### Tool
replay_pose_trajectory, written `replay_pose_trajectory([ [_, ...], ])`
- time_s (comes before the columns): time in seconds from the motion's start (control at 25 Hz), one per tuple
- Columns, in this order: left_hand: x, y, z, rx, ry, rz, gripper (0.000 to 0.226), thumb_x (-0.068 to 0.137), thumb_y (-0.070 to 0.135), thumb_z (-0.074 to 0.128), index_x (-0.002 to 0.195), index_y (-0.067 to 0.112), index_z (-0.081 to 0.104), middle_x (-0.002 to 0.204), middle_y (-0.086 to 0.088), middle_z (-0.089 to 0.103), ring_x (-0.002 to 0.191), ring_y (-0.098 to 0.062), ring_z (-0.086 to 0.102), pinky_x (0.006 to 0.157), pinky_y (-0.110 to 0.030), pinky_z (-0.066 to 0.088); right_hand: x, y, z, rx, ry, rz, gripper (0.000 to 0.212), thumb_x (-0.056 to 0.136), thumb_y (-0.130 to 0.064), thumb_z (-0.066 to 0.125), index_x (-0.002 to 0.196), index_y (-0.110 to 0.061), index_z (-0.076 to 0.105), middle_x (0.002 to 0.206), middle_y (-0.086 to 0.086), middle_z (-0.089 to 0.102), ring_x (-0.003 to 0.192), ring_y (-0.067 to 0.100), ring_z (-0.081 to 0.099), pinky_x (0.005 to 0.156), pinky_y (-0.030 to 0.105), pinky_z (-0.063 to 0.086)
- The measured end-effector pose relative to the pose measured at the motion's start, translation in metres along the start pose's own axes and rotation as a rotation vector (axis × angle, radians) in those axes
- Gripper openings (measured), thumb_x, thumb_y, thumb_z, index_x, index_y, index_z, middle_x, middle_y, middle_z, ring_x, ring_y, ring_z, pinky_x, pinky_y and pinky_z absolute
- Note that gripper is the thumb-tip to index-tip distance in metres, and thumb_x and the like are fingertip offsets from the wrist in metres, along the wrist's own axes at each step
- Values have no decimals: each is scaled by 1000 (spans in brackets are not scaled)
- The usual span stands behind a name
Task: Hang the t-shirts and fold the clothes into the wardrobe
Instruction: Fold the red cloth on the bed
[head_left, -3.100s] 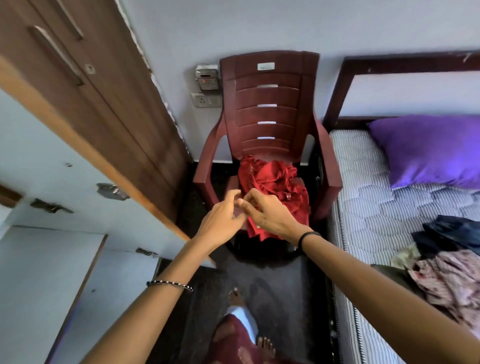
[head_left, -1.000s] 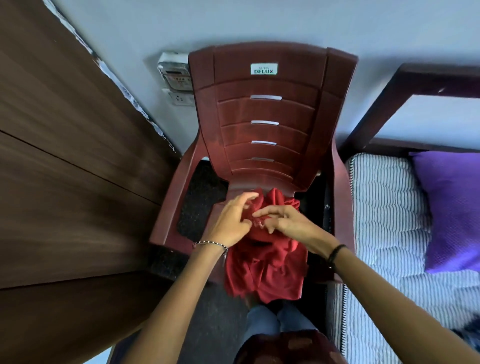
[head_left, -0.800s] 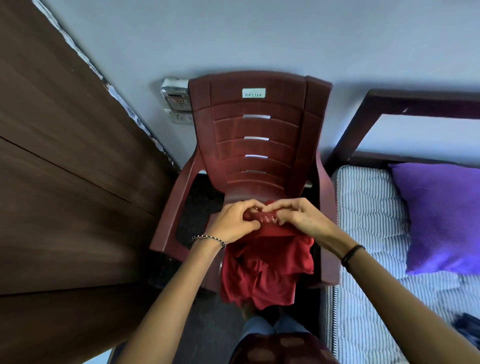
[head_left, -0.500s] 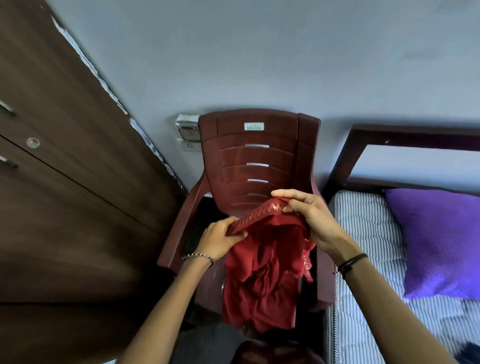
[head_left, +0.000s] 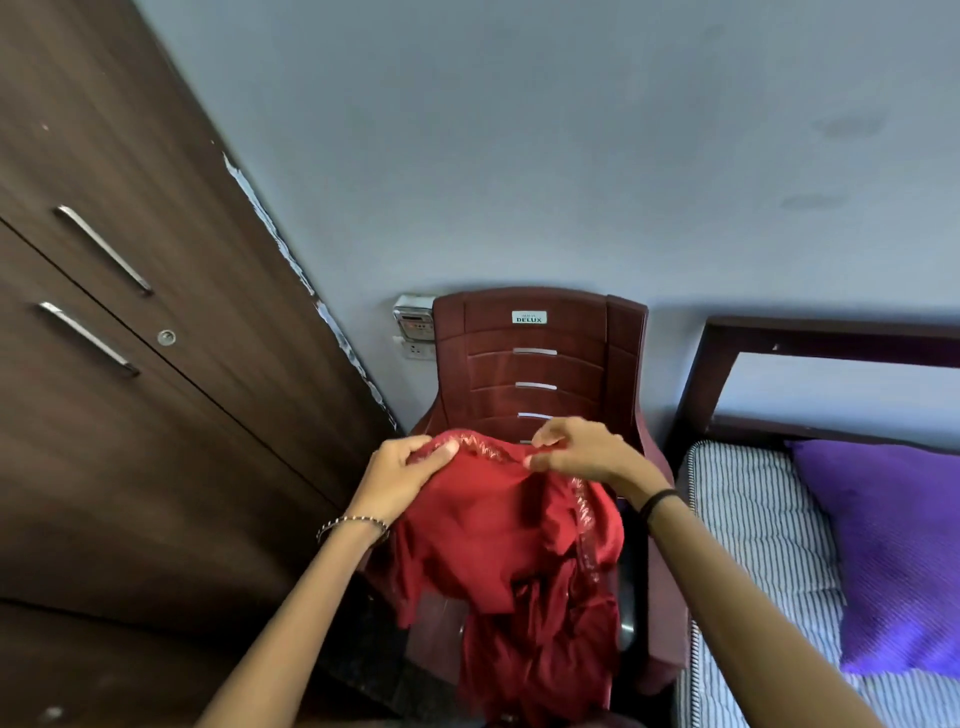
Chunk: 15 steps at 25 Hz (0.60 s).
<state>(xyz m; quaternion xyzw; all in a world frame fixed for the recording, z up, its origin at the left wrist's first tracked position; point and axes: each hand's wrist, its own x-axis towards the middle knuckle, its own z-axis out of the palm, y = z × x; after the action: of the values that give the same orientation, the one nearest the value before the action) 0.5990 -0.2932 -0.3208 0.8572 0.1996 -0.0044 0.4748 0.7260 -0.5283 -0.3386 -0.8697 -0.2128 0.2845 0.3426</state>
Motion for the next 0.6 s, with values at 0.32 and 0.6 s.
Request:
replay_pose_trajectory([
  [0.32, -5, 75, -3, -28, -228, 155, 32, 80, 42, 79, 86, 11, 70, 69, -2, 68, 62, -12, 53, 62, -21, 43, -28, -56, 35, 754, -111, -349, 26, 79, 2, 81, 101, -10, 72, 94, 8, 74, 91, 17, 66, 91, 33, 51],
  [0.6, -23, 25, -20, 102, -348, -6, 31, 79, 37, 80, 105, 21, 75, 91, 14, 73, 73, -2, 66, 72, -28, 50, -35, -43, 9, 962, 341, -206, 23, 82, 4, 70, 86, -18, 77, 82, 7, 70, 81, 17, 59, 77, 25, 45],
])
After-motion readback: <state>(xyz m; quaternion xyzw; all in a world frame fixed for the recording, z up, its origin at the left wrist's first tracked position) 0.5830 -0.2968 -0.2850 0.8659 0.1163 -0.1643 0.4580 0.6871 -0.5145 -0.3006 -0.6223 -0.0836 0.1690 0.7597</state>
